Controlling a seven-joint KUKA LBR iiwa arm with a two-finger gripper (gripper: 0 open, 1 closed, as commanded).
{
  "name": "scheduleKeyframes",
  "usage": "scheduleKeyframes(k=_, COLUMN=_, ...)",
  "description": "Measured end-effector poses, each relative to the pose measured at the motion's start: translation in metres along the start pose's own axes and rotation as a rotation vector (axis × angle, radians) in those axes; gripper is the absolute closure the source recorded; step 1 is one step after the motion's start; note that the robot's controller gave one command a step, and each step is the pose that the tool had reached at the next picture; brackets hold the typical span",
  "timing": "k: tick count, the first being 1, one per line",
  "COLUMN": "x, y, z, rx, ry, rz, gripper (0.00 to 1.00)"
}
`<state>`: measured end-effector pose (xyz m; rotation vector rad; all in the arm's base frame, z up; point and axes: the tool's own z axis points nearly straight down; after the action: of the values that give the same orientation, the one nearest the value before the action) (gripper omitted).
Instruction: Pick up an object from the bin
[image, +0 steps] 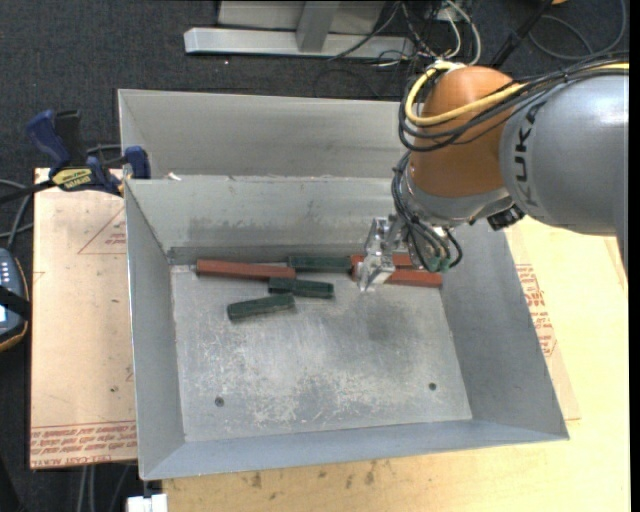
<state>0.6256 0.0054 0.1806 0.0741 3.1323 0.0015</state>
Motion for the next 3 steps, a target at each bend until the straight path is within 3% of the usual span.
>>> scheduleKeyframes(k=1, x=0.015, y=0.029, z=0.025, rx=0.000, ry=0.007, rz=-0.022, gripper=0.00)
scheduleKeyframes(k=2, x=0.015, y=0.028, z=0.025, rx=0.000, ry=0.007, rz=-0.022, gripper=0.00)
scheduleKeyframes(k=3, x=-0.010, y=0.089, z=0.089, rx=-0.003, ry=-0.002, rz=-0.184, gripper=1.00)
